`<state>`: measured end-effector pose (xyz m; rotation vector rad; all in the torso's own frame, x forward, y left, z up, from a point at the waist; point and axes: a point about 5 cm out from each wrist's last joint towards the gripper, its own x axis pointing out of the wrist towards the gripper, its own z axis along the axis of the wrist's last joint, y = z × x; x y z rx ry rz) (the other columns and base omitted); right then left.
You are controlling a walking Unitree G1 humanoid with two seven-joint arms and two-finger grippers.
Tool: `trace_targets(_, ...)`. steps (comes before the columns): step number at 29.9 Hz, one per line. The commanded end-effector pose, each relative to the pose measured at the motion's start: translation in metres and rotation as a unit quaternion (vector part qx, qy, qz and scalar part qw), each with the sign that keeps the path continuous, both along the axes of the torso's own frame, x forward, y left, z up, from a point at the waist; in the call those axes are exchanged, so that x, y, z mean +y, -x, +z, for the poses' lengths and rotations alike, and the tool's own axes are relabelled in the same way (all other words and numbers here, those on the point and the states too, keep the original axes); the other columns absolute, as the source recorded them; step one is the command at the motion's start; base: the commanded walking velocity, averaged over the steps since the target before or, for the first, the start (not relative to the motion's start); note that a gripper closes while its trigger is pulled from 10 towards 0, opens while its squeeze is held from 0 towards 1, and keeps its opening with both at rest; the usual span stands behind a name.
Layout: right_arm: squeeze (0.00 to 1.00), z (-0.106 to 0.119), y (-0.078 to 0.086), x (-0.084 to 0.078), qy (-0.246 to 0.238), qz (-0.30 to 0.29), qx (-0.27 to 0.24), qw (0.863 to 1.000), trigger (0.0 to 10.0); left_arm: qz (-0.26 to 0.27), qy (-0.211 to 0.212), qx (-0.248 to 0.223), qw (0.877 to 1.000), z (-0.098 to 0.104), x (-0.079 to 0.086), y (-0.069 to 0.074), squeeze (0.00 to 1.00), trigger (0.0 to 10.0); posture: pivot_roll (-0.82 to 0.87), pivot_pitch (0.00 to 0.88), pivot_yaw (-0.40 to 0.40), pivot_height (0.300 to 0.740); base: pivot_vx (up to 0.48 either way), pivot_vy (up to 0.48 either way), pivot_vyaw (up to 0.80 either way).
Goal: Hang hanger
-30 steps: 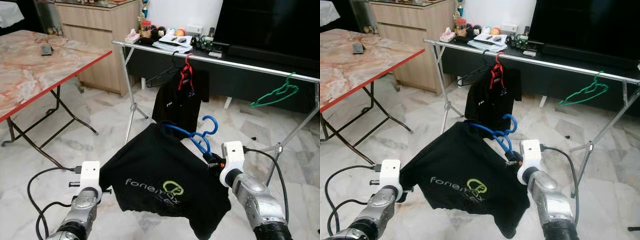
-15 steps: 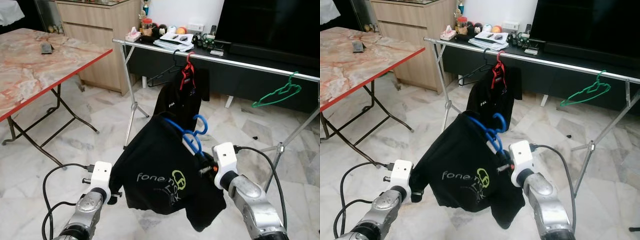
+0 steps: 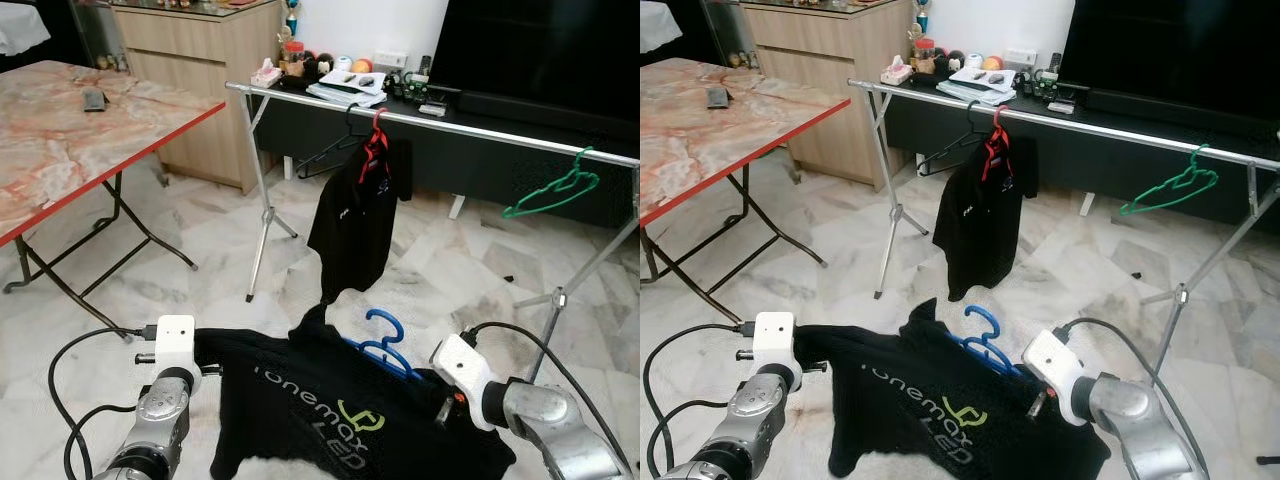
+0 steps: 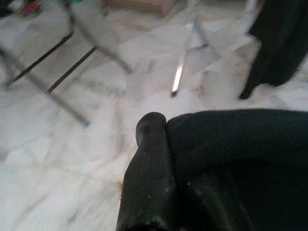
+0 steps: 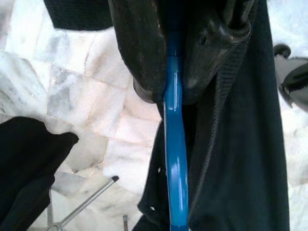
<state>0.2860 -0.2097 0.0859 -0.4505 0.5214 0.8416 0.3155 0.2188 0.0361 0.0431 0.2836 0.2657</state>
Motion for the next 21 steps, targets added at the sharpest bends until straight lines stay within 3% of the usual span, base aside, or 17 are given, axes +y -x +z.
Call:
trace_targets(1, 0.0, 0.014, 0.002, -0.028, 0.023, -0.018, 0.0, 1.0, 10.0, 0.099, 0.002, 0.016, 0.995, 0.0, 0.034, 0.008, 0.0, 0.0, -0.03, 0.063, -0.017, 0.74, 0.0, 0.0, 0.0)
trace_targets(5, 0.0, 0.037, 0.006, -0.034, -0.002, 0.027, -0.008, 1.0, 10.0, 0.102, -0.019, 0.064, 0.993, -0.011, 0.037, 0.016, 0.0, 0.0, -0.03, 0.068, -0.016, 0.74, 0.0, 0.0, 0.0)
trace_targets(9, 0.0, 0.079, -0.004, -0.039, -0.104, 0.016, -0.065, 0.992, 10.0, 0.073, -0.006, 0.127, 0.989, -0.029, 0.031, 0.026, 0.0, 0.0, -0.04, 0.071, -0.014, 0.74, 0.0, 0.0, 0.0)
trace_targets(11, 0.0, 0.095, -0.01, -0.042, -0.146, -0.001, -0.094, 0.985, 10.0, 0.023, 0.008, 0.159, 0.987, -0.038, 0.018, 0.03, 0.0, 0.0, -0.04, 0.071, -0.014, 0.74, 0.0, 0.0, 0.0)
trace_targets(12, 0.0, 0.104, -0.014, -0.043, -0.177, -0.011, -0.108, 0.978, 10.0, -0.032, 0.024, 0.184, 0.982, -0.046, 0.004, 0.032, 0.0, 0.0, -0.04, 0.072, -0.014, 0.74, 0.0, 0.0, 0.0)
trace_targets(15, 0.0, 0.113, -0.016, -0.042, -0.211, -0.015, -0.127, 0.969, 10.0, -0.117, 0.016, 0.191, 0.975, -0.049, -0.015, 0.031, 0.0, 0.0, -0.04, 0.073, -0.014, 0.74, 0.0, 0.0, 0.0)
trace_targets(18, 0.0, 0.111, -0.025, -0.045, -0.213, -0.062, -0.147, 0.964, 10.0, -0.191, 0.02, 0.188, 0.963, -0.049, -0.032, 0.029, 0.0, 0.0, -0.03, 0.072, -0.016, 0.74, 0.0, 0.0, 0.0)
trace_targets(21, 0.0, 0.104, -0.031, -0.047, -0.202, -0.103, -0.149, 0.962, 10.0, -0.209, 0.014, 0.188, 0.96, -0.048, -0.036, 0.028, 0.0, 0.0, -0.03, 0.072, -0.018, 0.74, 0.0, 0.0, 0.0)
